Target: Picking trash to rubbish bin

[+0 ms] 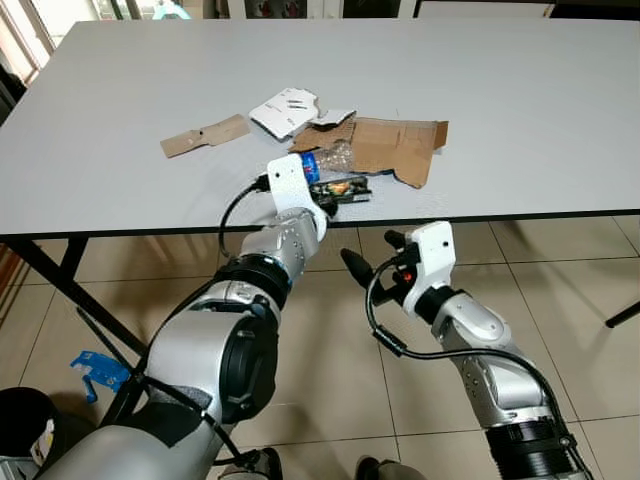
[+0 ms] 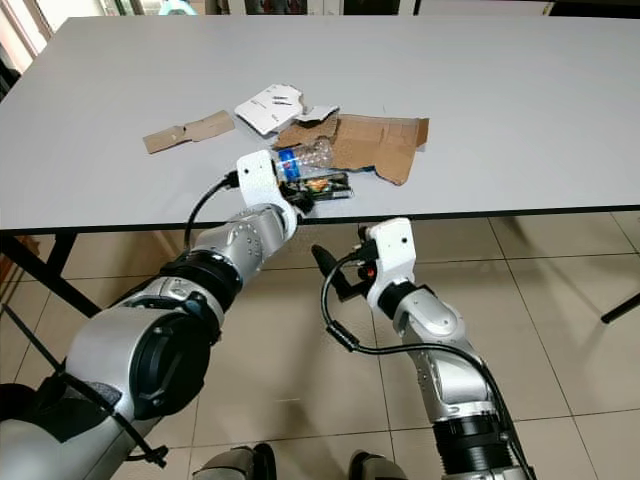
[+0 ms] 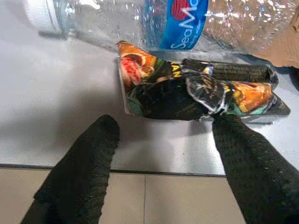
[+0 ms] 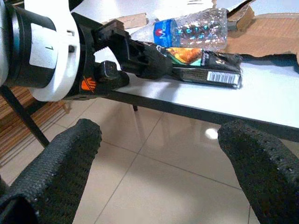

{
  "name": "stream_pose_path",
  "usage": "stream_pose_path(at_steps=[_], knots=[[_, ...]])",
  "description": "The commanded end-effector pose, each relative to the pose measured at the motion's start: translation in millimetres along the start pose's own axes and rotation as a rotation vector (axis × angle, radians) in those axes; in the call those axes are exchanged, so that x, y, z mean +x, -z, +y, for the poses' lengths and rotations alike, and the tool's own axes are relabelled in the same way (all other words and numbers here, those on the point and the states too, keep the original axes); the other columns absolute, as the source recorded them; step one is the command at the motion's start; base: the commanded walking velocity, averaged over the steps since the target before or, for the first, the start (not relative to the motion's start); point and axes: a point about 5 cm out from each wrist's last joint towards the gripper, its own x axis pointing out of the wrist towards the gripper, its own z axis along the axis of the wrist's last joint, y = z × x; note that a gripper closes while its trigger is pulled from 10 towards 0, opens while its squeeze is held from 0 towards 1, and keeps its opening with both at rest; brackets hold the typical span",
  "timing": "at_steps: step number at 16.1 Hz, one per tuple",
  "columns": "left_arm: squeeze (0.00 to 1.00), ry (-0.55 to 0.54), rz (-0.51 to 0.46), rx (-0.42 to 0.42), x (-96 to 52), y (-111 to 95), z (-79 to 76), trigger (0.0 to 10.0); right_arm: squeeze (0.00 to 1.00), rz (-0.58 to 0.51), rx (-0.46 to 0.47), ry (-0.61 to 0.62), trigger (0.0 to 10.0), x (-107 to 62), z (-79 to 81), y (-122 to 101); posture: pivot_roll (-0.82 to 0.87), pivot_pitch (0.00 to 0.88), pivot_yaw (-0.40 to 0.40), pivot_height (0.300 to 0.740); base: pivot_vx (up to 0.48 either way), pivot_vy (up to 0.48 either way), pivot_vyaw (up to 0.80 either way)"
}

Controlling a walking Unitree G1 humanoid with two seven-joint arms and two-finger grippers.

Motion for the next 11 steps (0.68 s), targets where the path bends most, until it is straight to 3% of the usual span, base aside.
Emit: stream_pose_path(at_steps=[1, 11], knots=[[0.0, -0.011, 0.042, -0.004, 0.0, 6.8, -2.1, 0.0, 0.0, -0.011, 0.006, 0.001, 10.0, -2.0, 1.3, -3.0, -0.11, 0.152, 0.022, 0.74, 0.0, 0.0, 0.0], [0.0, -0.004, 0.038, 0.0, 0.1, 7.8, -3.2, 0.0, 0.0, -0.007, 0.01, 0.004, 10.0, -1.2, 1.3, -1.7, -0.1, 0.147, 0.024, 0.74, 0.0, 0.0, 0.0]])
